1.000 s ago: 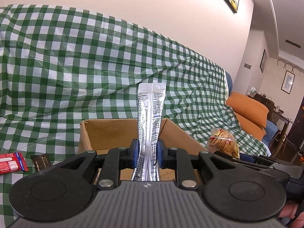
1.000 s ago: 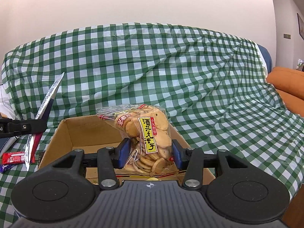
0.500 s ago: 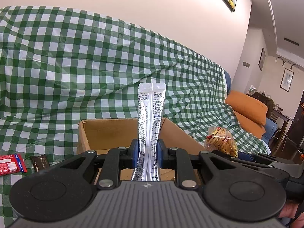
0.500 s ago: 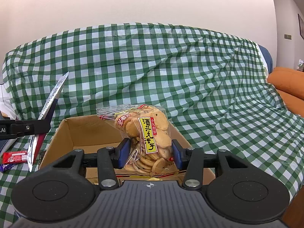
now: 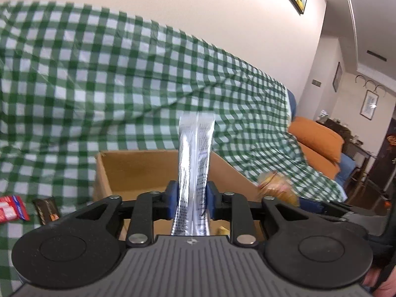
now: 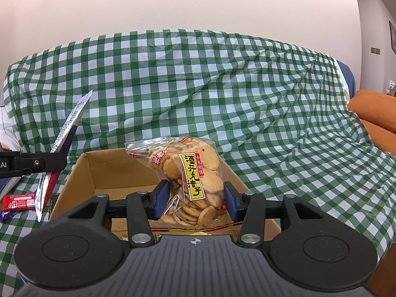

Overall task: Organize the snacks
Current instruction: 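Open both tools to drop the silver stick and cracker bag into the box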

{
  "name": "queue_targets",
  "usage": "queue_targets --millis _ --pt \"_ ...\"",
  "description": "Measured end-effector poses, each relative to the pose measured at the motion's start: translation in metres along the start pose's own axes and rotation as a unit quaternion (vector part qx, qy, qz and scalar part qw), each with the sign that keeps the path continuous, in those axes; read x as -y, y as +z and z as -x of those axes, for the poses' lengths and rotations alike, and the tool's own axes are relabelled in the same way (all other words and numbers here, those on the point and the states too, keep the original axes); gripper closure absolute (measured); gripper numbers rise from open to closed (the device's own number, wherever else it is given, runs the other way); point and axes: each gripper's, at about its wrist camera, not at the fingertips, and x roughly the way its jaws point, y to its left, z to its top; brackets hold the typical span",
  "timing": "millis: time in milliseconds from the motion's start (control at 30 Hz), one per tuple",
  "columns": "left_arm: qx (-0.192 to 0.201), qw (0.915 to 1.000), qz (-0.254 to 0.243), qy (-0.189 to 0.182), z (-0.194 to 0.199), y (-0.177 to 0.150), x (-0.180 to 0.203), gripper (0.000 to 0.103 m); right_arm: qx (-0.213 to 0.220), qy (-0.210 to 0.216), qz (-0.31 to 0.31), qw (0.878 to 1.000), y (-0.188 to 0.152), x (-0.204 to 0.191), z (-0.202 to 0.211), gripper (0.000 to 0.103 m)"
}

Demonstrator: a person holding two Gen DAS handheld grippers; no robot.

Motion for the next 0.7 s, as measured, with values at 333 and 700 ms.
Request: queue_targets --millis 333,700 --pt "0.003 0.9998 -0.010 0.017 0.002 0.000 0.000 0.054 -0.023 -0.004 0.016 1.000 -0.004 -0.008 -0.004 0.029" --pt "0.003 0.9959 -0.062 0.066 0.021 -0.009 -0.005 0.078 -0.017 0.008 0.033 0.999 -0.004 -0.032 0.000 0.029"
